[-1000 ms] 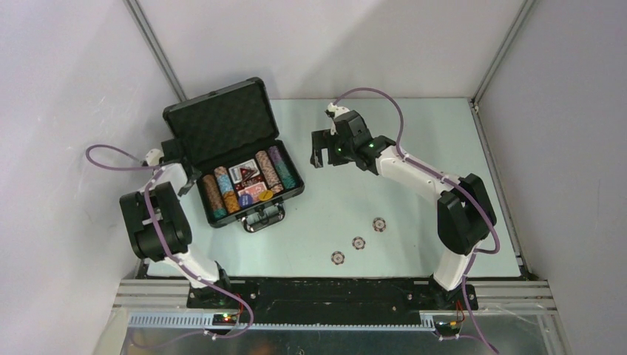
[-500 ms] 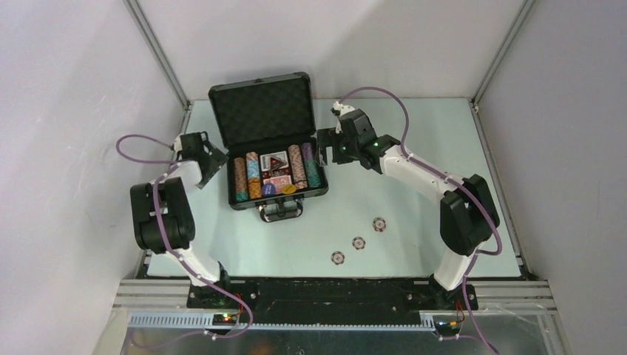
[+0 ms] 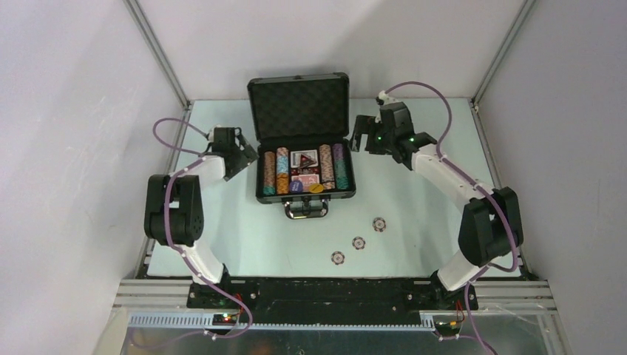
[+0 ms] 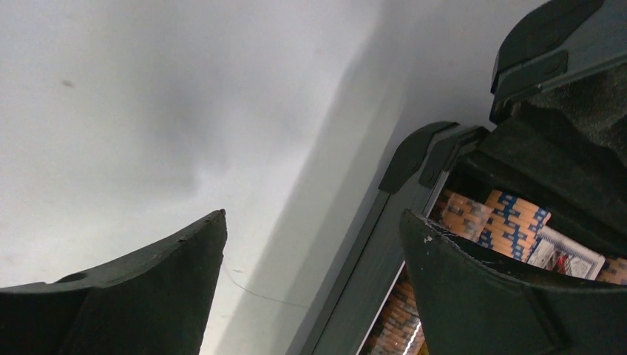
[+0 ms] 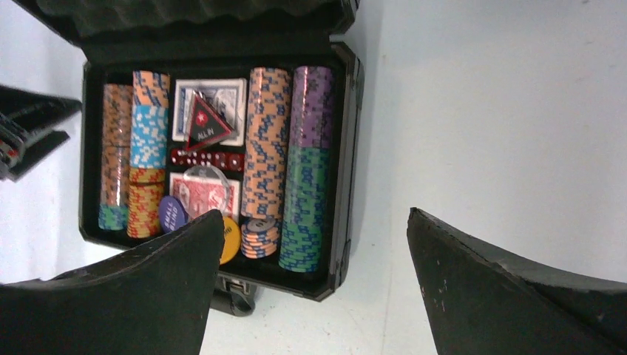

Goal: Pack up texas hold em set

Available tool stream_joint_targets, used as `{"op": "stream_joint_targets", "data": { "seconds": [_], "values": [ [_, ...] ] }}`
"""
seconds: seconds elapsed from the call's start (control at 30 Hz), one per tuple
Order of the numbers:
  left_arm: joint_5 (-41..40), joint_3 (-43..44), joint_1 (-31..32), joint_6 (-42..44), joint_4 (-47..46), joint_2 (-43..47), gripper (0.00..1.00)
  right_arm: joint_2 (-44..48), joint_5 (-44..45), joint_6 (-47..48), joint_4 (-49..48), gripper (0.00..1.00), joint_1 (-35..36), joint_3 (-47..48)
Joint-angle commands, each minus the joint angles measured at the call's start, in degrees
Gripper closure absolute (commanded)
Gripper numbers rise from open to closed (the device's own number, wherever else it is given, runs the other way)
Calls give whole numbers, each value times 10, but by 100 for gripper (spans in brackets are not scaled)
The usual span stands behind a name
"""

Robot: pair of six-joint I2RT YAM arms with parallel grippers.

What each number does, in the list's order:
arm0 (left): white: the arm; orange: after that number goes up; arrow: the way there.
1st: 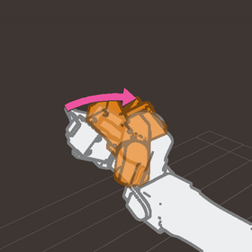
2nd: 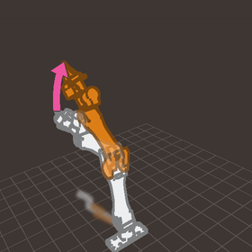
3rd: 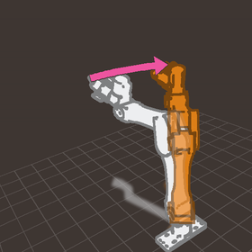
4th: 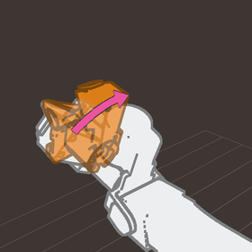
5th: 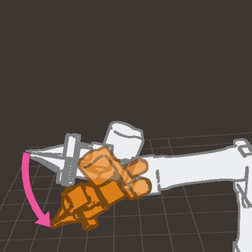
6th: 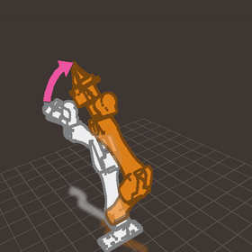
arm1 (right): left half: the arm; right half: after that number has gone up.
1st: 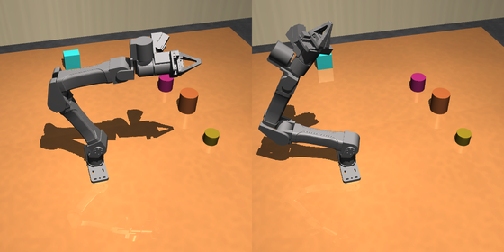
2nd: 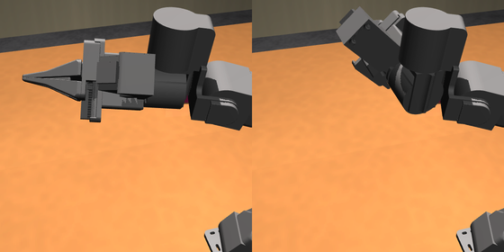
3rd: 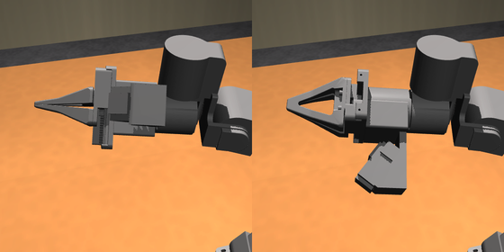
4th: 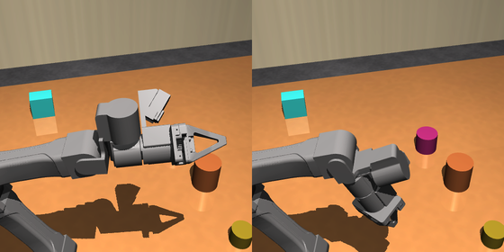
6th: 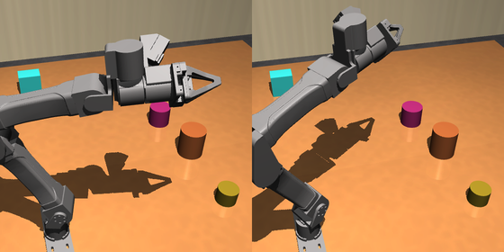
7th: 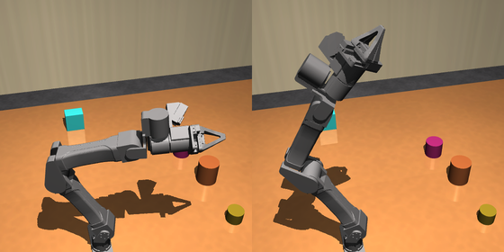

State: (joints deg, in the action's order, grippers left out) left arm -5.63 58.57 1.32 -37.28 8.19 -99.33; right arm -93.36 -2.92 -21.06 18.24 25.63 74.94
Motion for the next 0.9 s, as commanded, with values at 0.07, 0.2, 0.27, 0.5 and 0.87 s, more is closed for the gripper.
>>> {"op": "stream_joint_targets", "data": {
  "seconds": [0.07, 0.2, 0.27, 0.5, 0.87],
  "values": [
    [142, -2, 106, -4, 33, -2, 8, 53, -10, -13, -15, 3, -39, -19],
    [140, -13, 135, -10, 33, 10, 8, 62, -11, -19, -13, 3, -52, -28],
    [142, -16, 150, -16, 33, 14, 8, 67, -10, -23, -12, 3, -57, -32],
    [136, -22, 192, -31, 34, 18, 8, 81, -3, -35, -5, 3, -67, -38],
    [-37, 16, 170, -29, 165, 142, 7, 112, 27, -40, 19, 3, -69, -38]
  ]
}}
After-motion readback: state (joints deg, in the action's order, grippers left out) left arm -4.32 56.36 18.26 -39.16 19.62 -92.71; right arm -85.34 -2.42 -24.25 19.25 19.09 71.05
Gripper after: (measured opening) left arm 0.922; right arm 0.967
